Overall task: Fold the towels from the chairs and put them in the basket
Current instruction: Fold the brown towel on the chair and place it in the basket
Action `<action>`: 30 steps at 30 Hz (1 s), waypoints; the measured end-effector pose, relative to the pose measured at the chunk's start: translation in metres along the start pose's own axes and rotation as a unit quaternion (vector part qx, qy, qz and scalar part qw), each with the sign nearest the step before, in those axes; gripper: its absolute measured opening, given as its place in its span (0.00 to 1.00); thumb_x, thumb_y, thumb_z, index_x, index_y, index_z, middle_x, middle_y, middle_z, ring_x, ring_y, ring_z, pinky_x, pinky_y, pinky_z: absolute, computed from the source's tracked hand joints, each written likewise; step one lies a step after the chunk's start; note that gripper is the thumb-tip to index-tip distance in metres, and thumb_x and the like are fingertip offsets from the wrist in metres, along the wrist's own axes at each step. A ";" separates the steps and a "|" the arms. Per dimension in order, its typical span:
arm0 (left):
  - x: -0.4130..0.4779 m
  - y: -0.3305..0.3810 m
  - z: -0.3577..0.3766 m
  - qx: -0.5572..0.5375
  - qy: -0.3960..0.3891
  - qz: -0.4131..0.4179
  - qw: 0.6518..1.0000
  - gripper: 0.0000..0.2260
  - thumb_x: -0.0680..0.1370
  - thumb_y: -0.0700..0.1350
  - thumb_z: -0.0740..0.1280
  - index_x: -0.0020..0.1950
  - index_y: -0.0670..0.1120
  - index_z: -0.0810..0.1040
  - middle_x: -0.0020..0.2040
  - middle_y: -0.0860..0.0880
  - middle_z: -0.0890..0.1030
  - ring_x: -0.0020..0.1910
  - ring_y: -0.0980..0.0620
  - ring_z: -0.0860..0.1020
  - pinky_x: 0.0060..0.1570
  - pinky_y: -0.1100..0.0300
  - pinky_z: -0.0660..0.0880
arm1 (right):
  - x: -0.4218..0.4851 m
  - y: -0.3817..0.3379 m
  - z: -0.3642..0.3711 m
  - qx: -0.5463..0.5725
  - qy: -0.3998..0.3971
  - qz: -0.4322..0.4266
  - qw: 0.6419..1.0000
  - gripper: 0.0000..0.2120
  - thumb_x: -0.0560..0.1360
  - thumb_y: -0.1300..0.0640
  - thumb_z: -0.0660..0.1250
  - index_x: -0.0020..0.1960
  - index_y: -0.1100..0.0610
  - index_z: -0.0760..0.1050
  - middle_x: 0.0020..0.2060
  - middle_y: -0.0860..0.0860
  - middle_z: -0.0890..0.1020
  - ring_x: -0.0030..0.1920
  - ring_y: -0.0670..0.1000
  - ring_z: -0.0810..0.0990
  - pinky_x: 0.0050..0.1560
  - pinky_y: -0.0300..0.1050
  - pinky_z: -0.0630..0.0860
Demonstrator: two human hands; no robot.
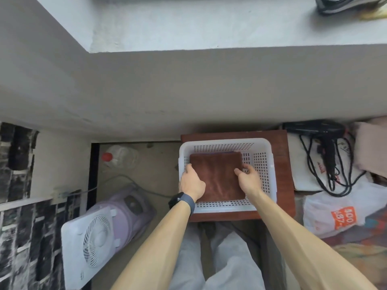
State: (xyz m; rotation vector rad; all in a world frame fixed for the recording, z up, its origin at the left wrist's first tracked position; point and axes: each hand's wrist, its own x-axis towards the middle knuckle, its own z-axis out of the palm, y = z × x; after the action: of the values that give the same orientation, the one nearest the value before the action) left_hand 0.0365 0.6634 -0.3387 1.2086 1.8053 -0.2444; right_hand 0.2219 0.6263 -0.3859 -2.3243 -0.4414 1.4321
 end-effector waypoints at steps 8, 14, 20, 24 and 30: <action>0.000 0.000 0.006 0.021 0.048 -0.009 0.999 0.29 0.79 0.38 0.61 0.78 0.48 0.56 0.62 0.43 0.78 0.57 0.38 0.79 0.54 0.47 0.76 | 0.001 -0.002 0.004 -0.044 0.009 -0.020 0.999 0.22 0.81 0.50 0.63 0.74 0.51 0.68 0.70 0.53 0.75 0.69 0.57 0.74 0.70 0.57 0.71; -0.022 0.004 0.009 0.095 0.135 0.064 0.984 0.28 0.78 0.44 0.64 0.77 0.49 0.59 0.72 0.47 0.68 0.63 0.42 0.75 0.53 0.48 0.75 | -0.013 0.005 0.004 -0.053 0.077 -0.102 0.990 0.21 0.80 0.47 0.65 0.71 0.52 0.69 0.66 0.52 0.75 0.66 0.54 0.74 0.66 0.50 0.70; -0.002 -0.003 0.047 0.149 0.178 0.245 0.941 0.26 0.80 0.46 0.60 0.78 0.45 0.62 0.79 0.45 0.61 0.78 0.46 0.60 0.76 0.48 0.58 | -0.006 0.011 0.027 -0.310 0.137 -0.385 0.859 0.22 0.82 0.50 0.57 0.75 0.55 0.67 0.75 0.53 0.67 0.76 0.53 0.62 0.76 0.54 0.60; 0.032 -0.014 0.074 0.183 0.180 0.211 0.943 0.26 0.81 0.49 0.52 0.79 0.45 0.60 0.80 0.46 0.59 0.79 0.46 0.58 0.76 0.45 0.59 | 0.024 0.025 0.038 -0.369 0.075 -0.398 0.837 0.25 0.84 0.49 0.50 0.80 0.54 0.59 0.80 0.51 0.60 0.81 0.50 0.51 0.79 0.60 0.52; 0.059 -0.028 0.094 0.238 0.205 0.224 0.923 0.27 0.81 0.52 0.54 0.80 0.46 0.59 0.80 0.45 0.60 0.79 0.45 0.56 0.77 0.45 0.51 | 0.047 0.040 0.044 -0.373 0.095 -0.406 0.829 0.26 0.83 0.49 0.55 0.79 0.52 0.59 0.79 0.51 0.62 0.80 0.49 0.52 0.79 0.60 0.52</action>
State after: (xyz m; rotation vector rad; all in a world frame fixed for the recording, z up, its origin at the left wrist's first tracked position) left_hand 0.0626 0.6300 -0.4453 2.1120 1.8008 -0.1766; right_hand 0.2058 0.6183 -0.4595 -2.2258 -1.9177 0.6292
